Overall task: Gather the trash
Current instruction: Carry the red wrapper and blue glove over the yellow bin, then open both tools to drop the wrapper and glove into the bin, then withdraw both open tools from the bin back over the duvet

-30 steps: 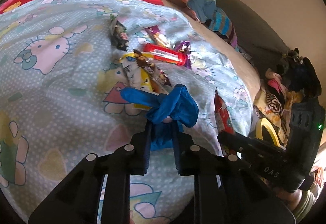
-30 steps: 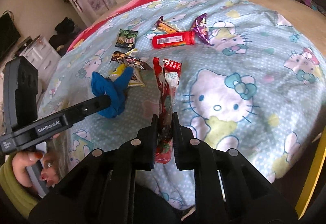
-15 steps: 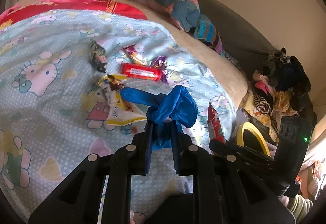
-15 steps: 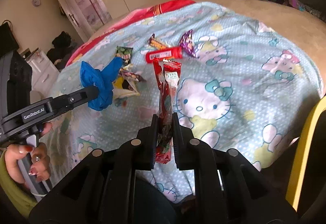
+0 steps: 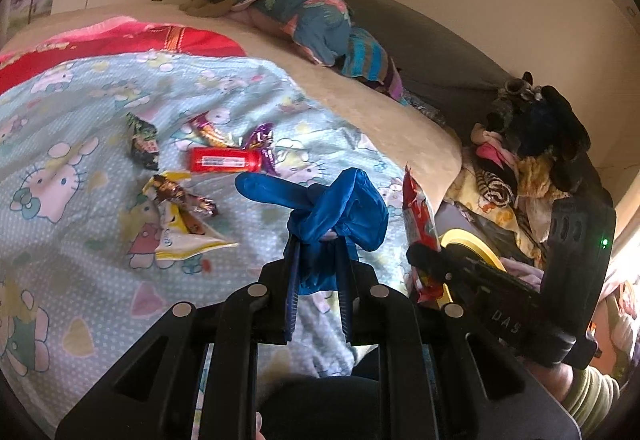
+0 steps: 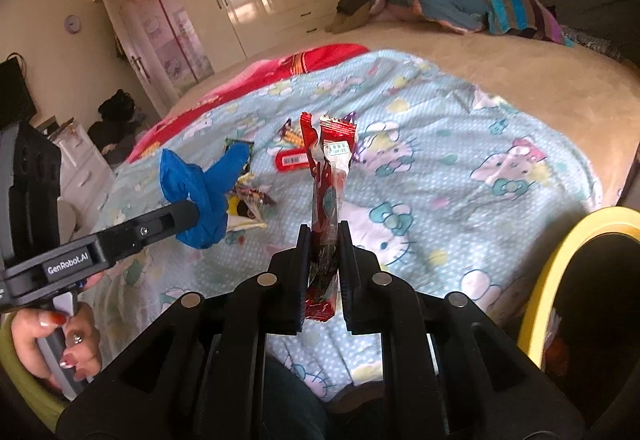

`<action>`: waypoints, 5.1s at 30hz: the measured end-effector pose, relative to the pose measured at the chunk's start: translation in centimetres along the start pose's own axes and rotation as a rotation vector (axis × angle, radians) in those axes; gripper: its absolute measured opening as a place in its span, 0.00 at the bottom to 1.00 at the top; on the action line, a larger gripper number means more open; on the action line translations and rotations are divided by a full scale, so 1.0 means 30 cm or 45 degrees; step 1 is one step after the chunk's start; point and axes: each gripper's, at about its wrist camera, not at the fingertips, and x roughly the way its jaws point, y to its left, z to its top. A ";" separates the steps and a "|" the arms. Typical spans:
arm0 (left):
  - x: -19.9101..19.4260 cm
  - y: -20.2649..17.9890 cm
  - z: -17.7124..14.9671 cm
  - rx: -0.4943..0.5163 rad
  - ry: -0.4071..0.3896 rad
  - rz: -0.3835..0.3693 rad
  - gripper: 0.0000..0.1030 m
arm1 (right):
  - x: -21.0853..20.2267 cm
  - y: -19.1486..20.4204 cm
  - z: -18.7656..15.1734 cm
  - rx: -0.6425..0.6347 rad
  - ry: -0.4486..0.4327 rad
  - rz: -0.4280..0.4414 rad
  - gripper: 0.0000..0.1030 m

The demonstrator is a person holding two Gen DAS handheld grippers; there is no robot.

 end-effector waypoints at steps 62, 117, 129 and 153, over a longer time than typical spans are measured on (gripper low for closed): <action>0.083 -0.455 -0.153 0.386 0.132 -0.199 0.16 | -0.388 -0.437 -0.160 0.172 -0.112 -0.382 0.09; 0.463 -0.792 -0.213 0.618 0.309 -0.278 0.74 | -0.486 -0.763 -0.242 0.475 -0.149 -0.565 0.45; 0.333 -0.704 -0.142 0.532 0.160 -0.210 0.92 | -0.493 -0.695 -0.216 0.420 -0.210 -0.572 0.55; 0.104 -0.484 0.014 0.391 -0.133 -0.012 0.93 | -0.367 -0.363 -0.123 0.174 -0.171 -0.341 0.60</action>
